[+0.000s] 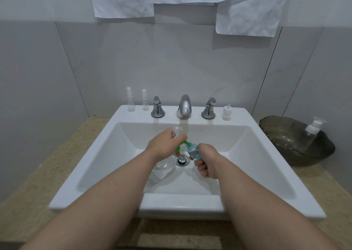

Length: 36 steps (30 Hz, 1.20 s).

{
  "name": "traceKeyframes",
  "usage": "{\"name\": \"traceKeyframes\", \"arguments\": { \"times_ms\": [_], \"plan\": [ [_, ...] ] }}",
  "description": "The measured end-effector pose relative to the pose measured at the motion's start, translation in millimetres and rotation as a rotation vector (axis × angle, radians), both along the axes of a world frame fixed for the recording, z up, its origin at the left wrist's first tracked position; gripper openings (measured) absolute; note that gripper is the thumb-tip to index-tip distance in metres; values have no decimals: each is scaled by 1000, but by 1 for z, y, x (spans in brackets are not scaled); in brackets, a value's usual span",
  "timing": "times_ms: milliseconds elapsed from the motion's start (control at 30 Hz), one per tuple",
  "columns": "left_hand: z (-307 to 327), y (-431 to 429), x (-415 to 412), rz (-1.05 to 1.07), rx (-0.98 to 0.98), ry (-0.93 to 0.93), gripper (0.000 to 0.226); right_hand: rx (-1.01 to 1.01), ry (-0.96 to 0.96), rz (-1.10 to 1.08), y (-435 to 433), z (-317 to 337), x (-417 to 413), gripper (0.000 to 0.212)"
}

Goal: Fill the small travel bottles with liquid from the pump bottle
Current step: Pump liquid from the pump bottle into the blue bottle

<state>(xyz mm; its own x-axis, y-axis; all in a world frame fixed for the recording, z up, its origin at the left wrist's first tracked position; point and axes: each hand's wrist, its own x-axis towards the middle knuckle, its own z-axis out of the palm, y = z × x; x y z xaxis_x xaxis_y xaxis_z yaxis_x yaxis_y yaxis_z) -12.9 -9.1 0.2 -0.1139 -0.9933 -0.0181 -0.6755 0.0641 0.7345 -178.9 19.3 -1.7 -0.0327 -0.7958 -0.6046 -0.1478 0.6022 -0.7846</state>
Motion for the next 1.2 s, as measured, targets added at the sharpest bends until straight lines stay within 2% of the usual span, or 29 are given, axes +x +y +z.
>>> {"name": "traceKeyframes", "arguments": {
  "times_ms": [833,1067,1200],
  "plan": [
    [-6,-10,2,-21,11,66,36,18,64,31,3,2,2,21],
    [-4,-2,5,15,-1,21,55,10,27,15,2,2,0,20],
    [-1,2,5,12,-3,24,54,7,12,19,3,4,0,17]
  ]
}}
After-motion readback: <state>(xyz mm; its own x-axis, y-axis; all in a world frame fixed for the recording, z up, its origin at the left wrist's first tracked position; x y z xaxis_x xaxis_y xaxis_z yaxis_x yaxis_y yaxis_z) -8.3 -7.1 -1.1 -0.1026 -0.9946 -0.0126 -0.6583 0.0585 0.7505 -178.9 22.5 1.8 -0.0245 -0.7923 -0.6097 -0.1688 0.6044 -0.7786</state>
